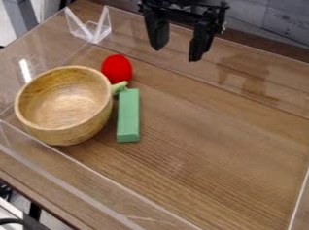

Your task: Move the red fruit to the right

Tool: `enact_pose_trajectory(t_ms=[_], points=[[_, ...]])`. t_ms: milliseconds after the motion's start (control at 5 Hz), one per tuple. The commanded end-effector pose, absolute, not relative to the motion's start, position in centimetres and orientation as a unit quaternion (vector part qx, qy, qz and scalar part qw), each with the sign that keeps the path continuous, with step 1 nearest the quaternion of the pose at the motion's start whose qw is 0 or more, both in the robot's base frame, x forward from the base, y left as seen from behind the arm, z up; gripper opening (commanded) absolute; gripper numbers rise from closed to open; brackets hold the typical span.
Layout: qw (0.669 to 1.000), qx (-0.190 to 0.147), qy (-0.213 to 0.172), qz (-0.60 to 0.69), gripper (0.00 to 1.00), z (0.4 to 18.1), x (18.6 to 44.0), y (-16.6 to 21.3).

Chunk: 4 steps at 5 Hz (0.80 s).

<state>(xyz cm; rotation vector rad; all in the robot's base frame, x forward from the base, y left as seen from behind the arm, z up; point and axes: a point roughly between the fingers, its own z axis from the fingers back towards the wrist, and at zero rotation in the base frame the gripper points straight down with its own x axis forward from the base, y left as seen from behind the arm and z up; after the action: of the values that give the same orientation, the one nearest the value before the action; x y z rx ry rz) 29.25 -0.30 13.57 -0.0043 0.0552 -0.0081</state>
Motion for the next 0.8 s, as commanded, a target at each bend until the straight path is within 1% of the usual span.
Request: enact_pose_trajectory(t_ms=[0,200,400,600], points=[[0.999,-0.002,0.039,0.010,1.00,12.7,29.2,0.3],[0.993,-0.006,0.024,0.117,1.00,12.9,29.8,2.7],[0.974,-0.018,0.012,0.226,1.00,13.5,30.2,6.7],[0.947,-0.029,0.002,0.320,1.00,13.7,30.6,10.4]])
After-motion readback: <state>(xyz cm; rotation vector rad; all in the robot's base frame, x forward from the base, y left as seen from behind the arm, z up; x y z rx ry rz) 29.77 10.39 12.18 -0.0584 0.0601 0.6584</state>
